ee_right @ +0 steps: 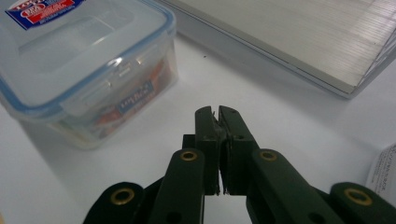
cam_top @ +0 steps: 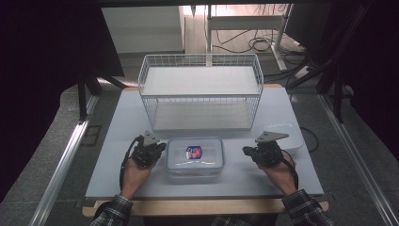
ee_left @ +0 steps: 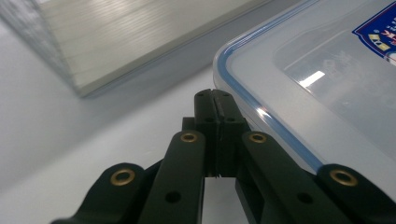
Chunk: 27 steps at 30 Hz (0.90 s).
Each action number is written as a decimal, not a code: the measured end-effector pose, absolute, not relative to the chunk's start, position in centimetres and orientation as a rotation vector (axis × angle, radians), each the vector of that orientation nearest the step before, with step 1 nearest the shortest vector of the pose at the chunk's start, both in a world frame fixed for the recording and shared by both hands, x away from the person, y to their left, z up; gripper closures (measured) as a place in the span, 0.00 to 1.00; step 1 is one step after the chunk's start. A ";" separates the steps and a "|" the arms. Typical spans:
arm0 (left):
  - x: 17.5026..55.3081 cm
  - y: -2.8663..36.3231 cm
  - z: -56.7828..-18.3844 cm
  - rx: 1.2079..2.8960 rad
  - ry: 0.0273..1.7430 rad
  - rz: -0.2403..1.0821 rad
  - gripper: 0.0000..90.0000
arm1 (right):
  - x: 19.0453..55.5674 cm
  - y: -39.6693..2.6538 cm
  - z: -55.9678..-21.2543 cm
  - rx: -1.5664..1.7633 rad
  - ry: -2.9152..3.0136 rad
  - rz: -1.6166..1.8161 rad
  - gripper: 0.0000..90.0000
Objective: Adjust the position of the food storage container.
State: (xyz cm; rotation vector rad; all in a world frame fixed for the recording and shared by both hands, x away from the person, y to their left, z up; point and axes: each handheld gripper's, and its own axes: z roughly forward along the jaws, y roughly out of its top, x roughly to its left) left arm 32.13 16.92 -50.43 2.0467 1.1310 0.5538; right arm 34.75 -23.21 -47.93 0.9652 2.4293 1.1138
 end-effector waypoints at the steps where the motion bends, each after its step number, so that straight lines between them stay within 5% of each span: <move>1: 32.1 16.9 -50.4 2.047 1.131 0.554 1.00 | 34.8 -23.2 -47.9 0.965 2.429 1.114 0.96; 9: 31.5 15.0 -50.2 2.118 1.036 0.541 0.99 | 34.8 -23.6 -47.9 0.986 2.422 1.109 0.94; 14: 31.0 16.6 -50.0 2.061 1.071 0.535 0.85 | 34.7 -23.7 -47.7 0.985 2.403 1.116 0.88; 16: 30.6 17.4 -49.9 2.041 1.087 0.521 0.69 | 34.6 -23.8 -47.5 0.990 2.390 1.123 0.79; 27: 28.7 18.4 -50.1 2.042 1.047 0.495 0.34 | 33.6 -23.5 -47.3 0.962 2.410 1.169 0.48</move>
